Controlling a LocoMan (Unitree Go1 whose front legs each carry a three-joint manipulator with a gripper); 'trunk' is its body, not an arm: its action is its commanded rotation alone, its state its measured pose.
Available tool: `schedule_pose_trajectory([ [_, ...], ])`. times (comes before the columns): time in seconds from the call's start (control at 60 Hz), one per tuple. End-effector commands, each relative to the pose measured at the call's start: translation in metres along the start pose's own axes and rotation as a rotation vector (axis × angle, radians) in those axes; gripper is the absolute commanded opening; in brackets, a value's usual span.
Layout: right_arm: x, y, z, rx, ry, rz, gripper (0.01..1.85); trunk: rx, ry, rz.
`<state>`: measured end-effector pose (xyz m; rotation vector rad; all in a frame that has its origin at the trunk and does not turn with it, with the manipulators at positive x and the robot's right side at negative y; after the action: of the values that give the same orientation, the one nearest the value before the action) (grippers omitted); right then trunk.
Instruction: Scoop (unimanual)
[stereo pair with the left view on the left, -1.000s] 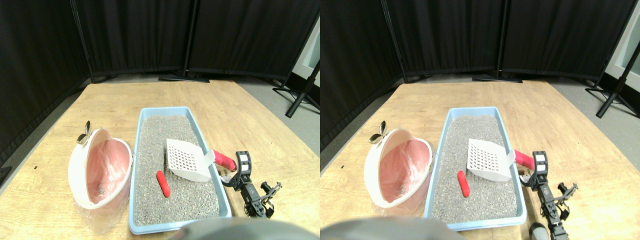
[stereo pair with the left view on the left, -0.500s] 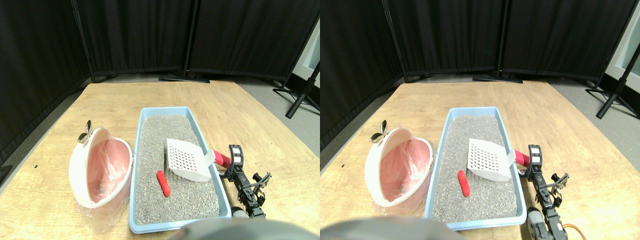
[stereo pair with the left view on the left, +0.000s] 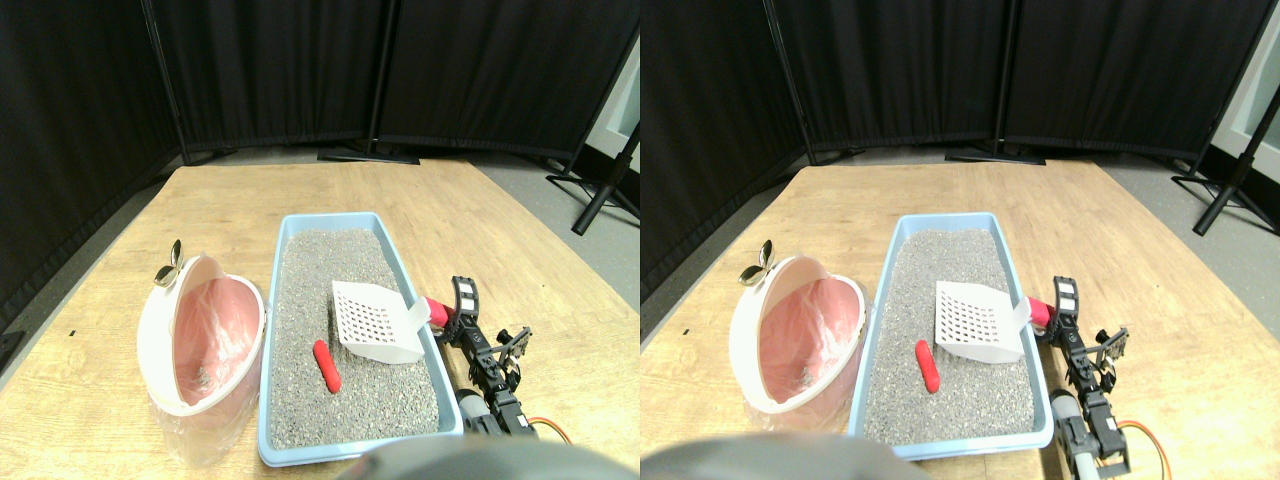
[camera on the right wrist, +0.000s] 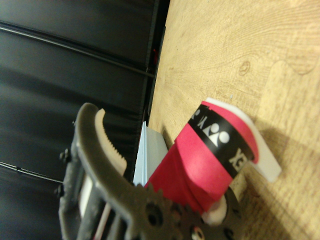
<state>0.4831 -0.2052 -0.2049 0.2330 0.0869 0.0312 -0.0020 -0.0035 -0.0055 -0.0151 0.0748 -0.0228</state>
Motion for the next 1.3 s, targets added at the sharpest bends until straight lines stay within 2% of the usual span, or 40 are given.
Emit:
schedule_pose_trajectory([
  [0.017,0.003,0.0,0.005,0.007,-0.026,0.002,1.04,-0.011,0.008,0.015],
  [0.117,0.003,0.0,0.004,0.008,-0.021,0.002,1.05,-0.012,0.008,0.018],
  [0.217,0.003,0.0,0.003,0.006,-0.029,0.02,0.93,-0.01,0.006,0.019],
  [0.267,0.002,0.001,0.003,-0.011,-0.037,0.04,0.73,-0.01,0.006,0.019],
  [0.283,0.002,0.001,0.003,-0.011,-0.037,0.04,0.73,-0.01,0.006,0.019],
  [0.3,0.002,0.0,0.002,-0.039,-0.053,0.055,0.47,-0.01,0.006,0.019],
  [0.317,0.002,0.0,0.002,-0.039,-0.053,0.055,0.47,-0.01,0.006,0.019],
  [0.333,0.002,0.0,0.002,-0.047,-0.063,0.06,0.31,-0.01,0.006,0.019],
  [0.383,0.002,0.0,0.001,-0.049,-0.084,0.074,0.06,-0.011,0.006,0.021],
  [0.45,0.002,-0.001,0.0,-0.051,-0.108,0.114,0.05,-0.013,0.007,0.022],
  [0.683,0.0,-0.001,0.002,-0.104,-0.125,0.126,0.05,-0.022,0.006,0.025],
  [0.783,-0.001,0.0,0.005,-0.136,-0.153,0.155,0.05,-0.027,0.006,0.027],
  [0.917,-0.004,0.005,0.015,-0.194,-0.169,0.154,0.05,-0.034,0.007,0.028],
  [1.183,-0.001,0.016,0.041,-0.34,-0.262,0.201,0.05,-0.053,0.008,0.04],
  [1.3,0.001,0.018,0.053,-0.41,-0.268,0.197,0.05,-0.06,0.01,0.049],
])
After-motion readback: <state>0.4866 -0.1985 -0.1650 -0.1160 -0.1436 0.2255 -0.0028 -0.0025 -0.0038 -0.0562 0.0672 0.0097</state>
